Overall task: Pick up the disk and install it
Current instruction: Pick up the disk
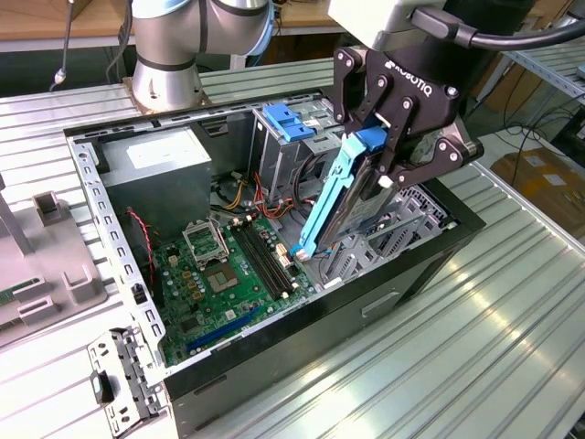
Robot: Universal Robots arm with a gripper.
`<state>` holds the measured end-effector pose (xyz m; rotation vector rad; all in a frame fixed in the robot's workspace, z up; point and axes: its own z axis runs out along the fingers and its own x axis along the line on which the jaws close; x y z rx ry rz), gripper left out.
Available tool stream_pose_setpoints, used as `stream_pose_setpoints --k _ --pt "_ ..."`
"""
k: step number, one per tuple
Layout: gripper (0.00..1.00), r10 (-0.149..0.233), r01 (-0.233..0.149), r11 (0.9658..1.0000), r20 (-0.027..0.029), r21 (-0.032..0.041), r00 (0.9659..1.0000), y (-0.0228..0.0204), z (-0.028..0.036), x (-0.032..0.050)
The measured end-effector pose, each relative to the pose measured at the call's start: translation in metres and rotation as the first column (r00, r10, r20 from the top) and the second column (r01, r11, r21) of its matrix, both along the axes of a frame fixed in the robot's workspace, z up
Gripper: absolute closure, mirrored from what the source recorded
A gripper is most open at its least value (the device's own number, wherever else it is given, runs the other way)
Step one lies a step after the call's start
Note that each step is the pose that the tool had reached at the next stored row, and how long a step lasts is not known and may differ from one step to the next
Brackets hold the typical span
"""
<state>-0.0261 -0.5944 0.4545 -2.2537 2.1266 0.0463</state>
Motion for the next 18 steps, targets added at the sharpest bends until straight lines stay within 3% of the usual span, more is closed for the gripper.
stream_pose_setpoints --k 18 --pt "0.64 0.0 0.0 1.0 0.0 0.0 1.0 -0.0006 0.0 0.0148"
